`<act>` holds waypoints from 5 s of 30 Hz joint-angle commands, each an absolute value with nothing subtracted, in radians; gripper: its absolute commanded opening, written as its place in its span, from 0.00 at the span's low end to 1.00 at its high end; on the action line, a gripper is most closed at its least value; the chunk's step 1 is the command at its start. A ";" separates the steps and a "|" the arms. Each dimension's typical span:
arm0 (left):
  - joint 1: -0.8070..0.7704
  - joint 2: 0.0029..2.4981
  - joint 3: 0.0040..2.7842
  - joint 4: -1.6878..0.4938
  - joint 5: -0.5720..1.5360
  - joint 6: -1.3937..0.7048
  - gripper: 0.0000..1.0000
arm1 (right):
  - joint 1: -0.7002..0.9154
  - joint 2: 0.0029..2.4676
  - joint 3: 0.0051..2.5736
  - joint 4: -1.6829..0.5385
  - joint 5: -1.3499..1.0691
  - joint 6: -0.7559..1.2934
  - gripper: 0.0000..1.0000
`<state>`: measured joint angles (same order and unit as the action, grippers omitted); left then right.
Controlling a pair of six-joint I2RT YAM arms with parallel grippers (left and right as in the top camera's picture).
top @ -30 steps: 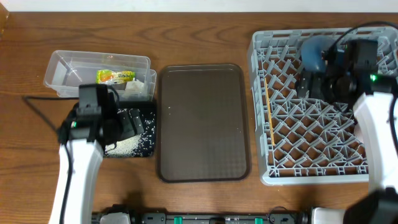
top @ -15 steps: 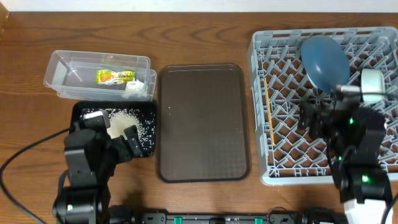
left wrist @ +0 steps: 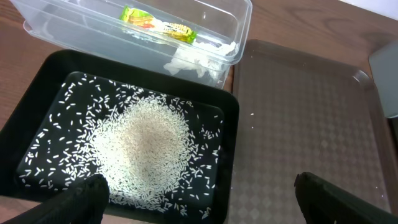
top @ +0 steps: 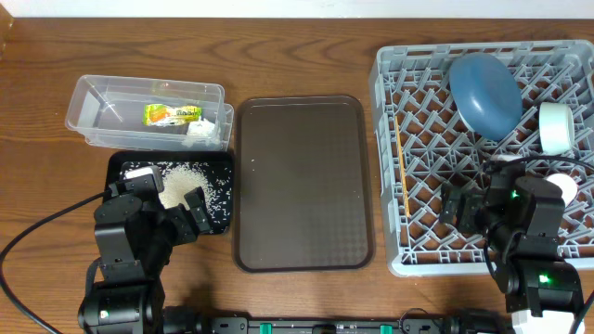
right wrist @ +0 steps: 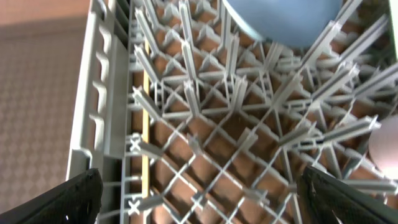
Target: Sort waste into correct bins and load items into the dishwasher rack
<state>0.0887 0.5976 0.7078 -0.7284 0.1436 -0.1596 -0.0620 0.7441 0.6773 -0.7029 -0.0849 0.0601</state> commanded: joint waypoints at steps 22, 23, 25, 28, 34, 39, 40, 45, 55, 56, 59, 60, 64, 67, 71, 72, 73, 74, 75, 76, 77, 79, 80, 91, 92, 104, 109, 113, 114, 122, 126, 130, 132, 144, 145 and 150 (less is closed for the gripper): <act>0.086 0.595 0.705 -0.724 0.142 -0.150 0.98 | -0.053 0.738 0.672 -0.812 -0.076 0.066 0.99; 0.086 0.595 0.705 -0.724 0.142 -0.150 0.98 | -0.053 0.731 0.667 -0.812 -0.076 0.066 0.99; 0.086 0.595 0.705 -0.724 0.142 -0.150 0.98 | -0.052 0.709 0.657 -0.812 -0.076 0.066 0.99; 0.086 0.595 0.705 -0.724 0.142 -0.150 0.98 | -0.043 0.667 0.643 -0.817 -0.076 0.066 0.99; 0.086 0.595 0.705 -0.724 0.142 -0.150 0.98 | 0.006 0.535 0.607 -0.833 -0.016 0.003 0.99; 0.086 0.595 0.705 -0.724 0.142 -0.150 0.98 | 0.054 0.392 0.474 -0.686 -0.011 0.002 0.99; 0.086 0.595 0.705 -0.724 0.142 -0.150 0.98 | 0.065 0.368 0.447 -0.653 -0.011 0.002 0.99; 0.086 0.595 0.705 -0.724 0.142 -0.150 0.98 | 0.126 0.237 0.278 -0.431 -0.011 0.002 0.99; 0.086 0.595 0.705 -0.724 0.142 -0.150 0.98 | 0.130 0.131 0.076 -0.047 -0.011 0.002 0.99; 0.086 0.595 0.705 -0.724 0.142 -0.150 0.98 | 0.130 0.124 0.062 -0.020 -0.010 0.002 0.99; 0.086 0.595 0.705 -0.724 0.142 -0.150 0.98 | 0.130 0.092 0.027 0.031 -0.010 0.002 0.99; 0.086 0.595 0.705 -0.724 0.142 -0.150 0.98 | 0.130 0.078 0.013 0.044 -0.011 0.002 0.99; 0.086 0.595 0.705 -0.724 0.142 -0.150 0.98 | 0.118 0.023 0.005 -0.006 -0.008 0.002 0.99; 0.086 0.595 0.705 -0.724 0.142 -0.150 0.98 | 0.097 0.005 0.005 -0.073 -0.017 0.002 0.99; 0.086 0.595 0.705 -0.724 0.142 -0.150 0.98 | 0.090 0.005 0.005 -0.074 -0.018 0.002 0.99; 0.086 0.595 0.705 -0.724 0.142 -0.150 0.98 | 0.090 0.005 0.005 -0.073 -0.019 0.002 0.99; 0.086 0.595 0.705 -0.724 0.142 -0.150 0.98 | 0.090 0.005 0.005 -0.073 -0.019 0.002 0.99; 0.086 0.595 0.705 -0.724 0.142 -0.150 0.98 | 0.090 0.005 0.005 -0.073 -0.019 0.002 0.99; 0.086 0.595 0.705 -0.724 0.142 -0.150 0.98 | 0.090 0.005 0.005 -0.073 -0.019 0.002 0.99; 0.086 0.595 0.705 -0.724 0.142 -0.150 0.98 | 0.090 0.005 0.005 -0.073 -0.019 0.002 0.99; 0.086 0.595 0.705 -0.724 0.142 -0.150 0.98 | 0.091 0.005 0.005 -0.073 -0.019 0.002 0.99; 0.086 0.595 0.705 -0.724 0.142 -0.150 0.98 | 0.091 0.005 0.006 -0.073 -0.019 0.002 0.99; 0.086 0.595 0.705 -0.724 0.142 -0.150 0.98 | 0.090 0.005 0.006 -0.073 -0.019 0.002 0.99; 0.086 0.595 0.705 -0.724 0.142 -0.150 0.98 | 0.091 0.005 0.006 -0.073 -0.019 0.002 0.99; 0.086 0.595 0.705 -0.724 0.142 -0.150 0.98 | 0.091 0.005 0.006 -0.073 -0.019 0.002 0.99; 0.086 0.595 0.705 -0.724 0.142 -0.150 0.98 | 0.091 0.005 0.006 -0.073 -0.019 0.002 0.99; 0.086 0.595 0.705 -0.724 0.142 -0.150 0.98 | 0.090 0.005 0.006 -0.073 -0.019 0.002 0.99; 0.085 0.591 0.705 -0.724 0.142 -0.150 0.98 | 0.091 0.005 0.006 -0.073 -0.019 0.002 0.99; 0.086 0.586 0.705 -0.724 0.142 -0.150 0.98 | 0.090 0.005 0.006 -0.073 -0.019 0.002 0.99; 0.086 0.475 0.644 -0.709 0.107 -0.150 0.98 | 0.091 0.005 0.006 -0.073 -0.019 0.002 0.99; 0.085 0.376 0.518 -0.611 0.104 -0.150 0.98 | 0.090 0.005 0.006 -0.073 -0.019 0.002 0.99; 0.085 0.266 0.377 -0.473 0.104 -0.150 0.98 | 0.091 0.005 0.006 -0.073 -0.019 0.002 0.99; 0.082 0.217 0.309 -0.393 0.101 -0.149 0.98 | 0.091 0.005 0.006 -0.073 -0.019 0.002 0.99; 0.033 0.001 0.049 -0.025 0.030 -0.086 0.98 | 0.090 0.005 0.006 -0.073 -0.019 0.002 0.99; 0.033 0.001 0.044 -0.005 0.030 -0.067 0.98 | 0.090 0.005 0.006 -0.073 -0.019 0.002 0.99; 0.033 0.002 0.002 0.083 0.030 0.025 0.98 | 0.091 0.005 0.006 -0.073 -0.019 0.002 0.99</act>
